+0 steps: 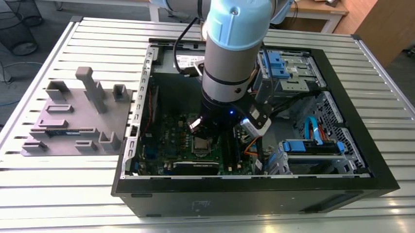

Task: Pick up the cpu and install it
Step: 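Install the first cpu locking lever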

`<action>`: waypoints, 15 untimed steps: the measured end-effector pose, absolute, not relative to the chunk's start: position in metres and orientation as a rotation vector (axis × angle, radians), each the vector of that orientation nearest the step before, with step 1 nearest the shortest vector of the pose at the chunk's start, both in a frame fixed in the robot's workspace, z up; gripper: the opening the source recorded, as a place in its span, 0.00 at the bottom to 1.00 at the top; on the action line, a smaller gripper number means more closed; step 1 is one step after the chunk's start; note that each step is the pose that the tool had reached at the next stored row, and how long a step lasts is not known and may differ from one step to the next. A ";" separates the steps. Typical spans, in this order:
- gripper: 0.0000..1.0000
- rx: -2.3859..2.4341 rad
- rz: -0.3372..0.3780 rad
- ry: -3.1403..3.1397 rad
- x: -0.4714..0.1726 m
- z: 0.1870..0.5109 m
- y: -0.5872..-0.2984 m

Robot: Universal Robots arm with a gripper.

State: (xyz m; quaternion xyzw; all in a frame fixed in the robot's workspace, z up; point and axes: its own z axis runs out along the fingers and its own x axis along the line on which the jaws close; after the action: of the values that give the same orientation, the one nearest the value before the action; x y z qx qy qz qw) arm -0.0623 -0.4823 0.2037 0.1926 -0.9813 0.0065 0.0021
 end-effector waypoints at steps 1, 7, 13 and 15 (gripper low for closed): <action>0.11 0.604 0.021 -3.079 -0.062 0.203 -0.483; 0.11 0.604 0.021 -3.079 -0.062 0.201 -0.483; 0.11 0.604 0.021 -3.079 -0.061 0.197 -0.483; 0.11 0.604 0.021 -3.079 -0.061 0.197 -0.483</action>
State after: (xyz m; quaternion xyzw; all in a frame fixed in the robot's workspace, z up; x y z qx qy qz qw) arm -0.0610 -0.4834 0.1967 0.1925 -0.9813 0.0066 0.0021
